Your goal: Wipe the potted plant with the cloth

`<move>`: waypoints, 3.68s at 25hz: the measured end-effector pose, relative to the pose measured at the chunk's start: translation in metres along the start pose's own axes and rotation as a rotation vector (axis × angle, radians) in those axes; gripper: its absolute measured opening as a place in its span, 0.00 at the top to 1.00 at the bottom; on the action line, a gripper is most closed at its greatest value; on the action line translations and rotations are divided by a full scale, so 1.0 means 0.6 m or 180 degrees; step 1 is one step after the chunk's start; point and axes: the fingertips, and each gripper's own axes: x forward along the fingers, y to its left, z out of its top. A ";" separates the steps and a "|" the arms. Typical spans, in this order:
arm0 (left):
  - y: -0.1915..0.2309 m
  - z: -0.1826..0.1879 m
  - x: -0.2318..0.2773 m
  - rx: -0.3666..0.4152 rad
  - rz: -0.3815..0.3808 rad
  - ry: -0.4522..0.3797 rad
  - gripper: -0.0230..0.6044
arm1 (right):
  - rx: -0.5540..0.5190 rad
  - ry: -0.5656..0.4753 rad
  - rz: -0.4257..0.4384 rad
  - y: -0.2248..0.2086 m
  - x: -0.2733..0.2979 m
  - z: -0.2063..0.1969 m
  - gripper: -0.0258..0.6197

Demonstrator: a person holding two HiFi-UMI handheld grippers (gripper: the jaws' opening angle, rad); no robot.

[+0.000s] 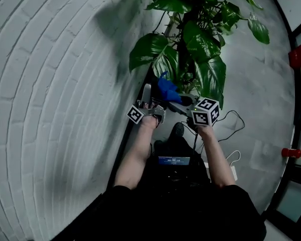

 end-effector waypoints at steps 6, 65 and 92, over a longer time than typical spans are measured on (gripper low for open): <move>-0.046 -0.028 -0.049 -0.0084 -0.0029 0.0075 0.23 | 0.0635 -0.0833 0.0259 0.078 -0.108 0.008 0.81; 0.050 -0.327 0.047 0.0258 0.0270 0.0305 0.23 | -0.0006 -0.0499 -0.0579 -0.263 -0.372 0.126 0.81; 0.082 -0.323 0.073 0.0155 0.0069 -0.0314 0.23 | -0.0184 0.0322 0.0912 -0.189 -0.225 0.078 0.81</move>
